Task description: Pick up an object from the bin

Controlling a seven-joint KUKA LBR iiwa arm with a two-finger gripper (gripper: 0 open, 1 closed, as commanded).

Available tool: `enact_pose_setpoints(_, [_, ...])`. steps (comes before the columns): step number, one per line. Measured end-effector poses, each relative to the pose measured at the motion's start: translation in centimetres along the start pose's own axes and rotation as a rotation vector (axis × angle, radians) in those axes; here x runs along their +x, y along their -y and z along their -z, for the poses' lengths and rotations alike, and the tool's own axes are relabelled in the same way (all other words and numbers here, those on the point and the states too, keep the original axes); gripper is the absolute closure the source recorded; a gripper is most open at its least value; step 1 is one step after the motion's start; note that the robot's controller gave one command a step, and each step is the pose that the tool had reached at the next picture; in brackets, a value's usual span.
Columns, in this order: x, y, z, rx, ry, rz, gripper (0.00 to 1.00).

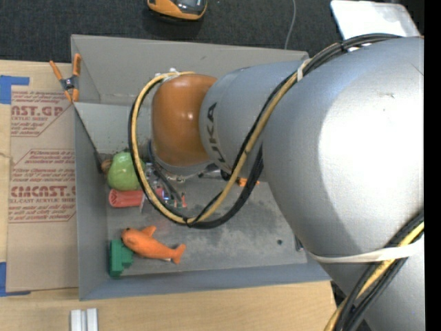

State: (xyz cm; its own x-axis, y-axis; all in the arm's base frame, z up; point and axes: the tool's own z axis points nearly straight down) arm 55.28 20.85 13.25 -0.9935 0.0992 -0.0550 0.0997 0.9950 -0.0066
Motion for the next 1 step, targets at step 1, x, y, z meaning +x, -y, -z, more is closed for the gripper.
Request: enact_pose_setpoints(1, [0.22,-0.04,5.33,0.005,0.002,0.008,1.00])
